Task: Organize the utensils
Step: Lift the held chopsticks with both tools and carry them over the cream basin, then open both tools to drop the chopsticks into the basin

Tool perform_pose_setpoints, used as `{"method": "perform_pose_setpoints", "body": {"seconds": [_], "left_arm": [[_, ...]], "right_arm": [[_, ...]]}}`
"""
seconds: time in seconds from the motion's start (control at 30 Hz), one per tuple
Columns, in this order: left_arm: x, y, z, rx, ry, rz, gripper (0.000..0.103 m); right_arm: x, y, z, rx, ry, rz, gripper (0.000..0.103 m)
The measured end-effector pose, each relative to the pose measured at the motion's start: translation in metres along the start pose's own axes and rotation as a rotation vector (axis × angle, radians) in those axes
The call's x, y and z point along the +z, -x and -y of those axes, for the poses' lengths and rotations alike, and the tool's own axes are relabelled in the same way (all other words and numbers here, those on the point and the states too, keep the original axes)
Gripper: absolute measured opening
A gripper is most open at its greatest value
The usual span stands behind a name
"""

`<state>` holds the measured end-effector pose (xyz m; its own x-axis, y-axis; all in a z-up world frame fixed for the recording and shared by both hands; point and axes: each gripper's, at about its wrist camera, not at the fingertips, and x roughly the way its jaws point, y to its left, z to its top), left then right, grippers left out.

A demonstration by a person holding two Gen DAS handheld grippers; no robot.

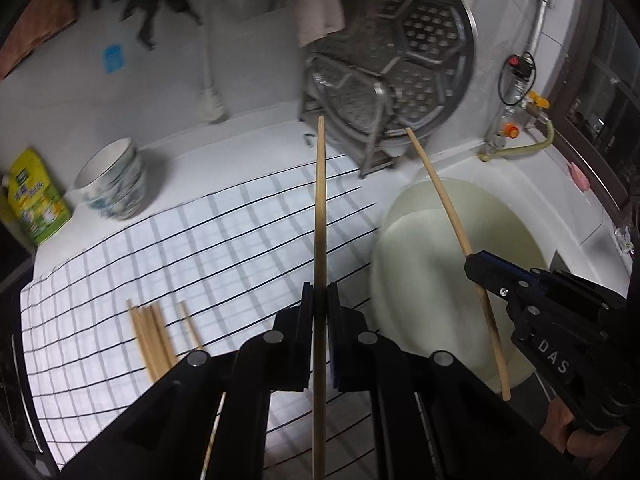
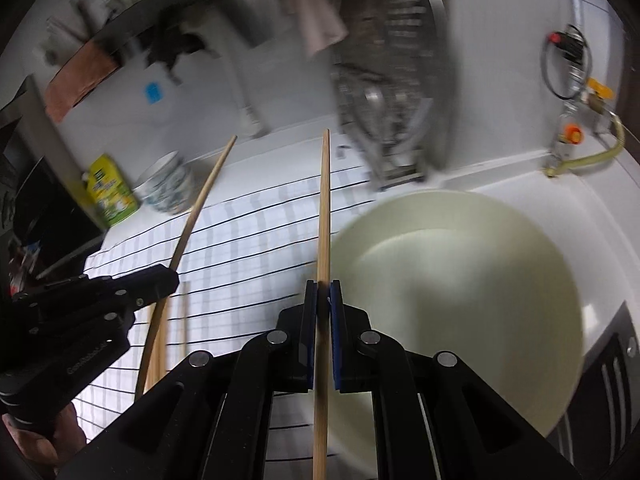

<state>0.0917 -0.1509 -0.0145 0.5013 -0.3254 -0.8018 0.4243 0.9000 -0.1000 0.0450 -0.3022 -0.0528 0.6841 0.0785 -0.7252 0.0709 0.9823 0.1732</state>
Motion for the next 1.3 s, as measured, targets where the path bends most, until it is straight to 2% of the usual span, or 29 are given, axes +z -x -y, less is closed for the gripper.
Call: {"method": "perform_pose_setpoints", "body": {"seconds": [0.33, 0.5, 0.83, 1.1, 1.17, 1.2, 1.23, 1.3], "left_arm": [[0.029, -0.059, 0.088, -0.070, -0.088, -0.068, 0.007], [0.029, -0.088, 0.115, -0.094, -0.128, -0.112, 0.007], [0.017, -0.126, 0.125, -0.085, -0.134, -0.196, 0.007], [0.013, -0.136, 0.124, -0.072, -0.138, -0.217, 0.008], [0.014, -0.134, 0.123, -0.069, -0.139, -0.212, 0.011], [0.014, -0.133, 0.123, -0.066, -0.142, -0.208, 0.017], [0.015, -0.131, 0.122, -0.062, -0.142, -0.203, 0.028], [0.015, -0.126, 0.120, -0.058, -0.138, -0.186, 0.040]], "right_arm": [[-0.003, -0.010, 0.093, -0.048, -0.106, -0.016, 0.006], [-0.012, -0.027, 0.114, -0.052, -0.153, -0.055, 0.006], [-0.030, -0.058, 0.135, -0.051, -0.195, -0.143, 0.006], [-0.026, -0.059, 0.138, -0.057, -0.187, -0.151, 0.006], [-0.026, -0.060, 0.139, -0.060, -0.190, -0.154, 0.006], [-0.026, -0.059, 0.139, -0.063, -0.192, -0.154, 0.006], [-0.026, -0.058, 0.139, -0.066, -0.196, -0.150, 0.010], [-0.025, -0.054, 0.140, -0.077, -0.199, -0.134, 0.019]]}}
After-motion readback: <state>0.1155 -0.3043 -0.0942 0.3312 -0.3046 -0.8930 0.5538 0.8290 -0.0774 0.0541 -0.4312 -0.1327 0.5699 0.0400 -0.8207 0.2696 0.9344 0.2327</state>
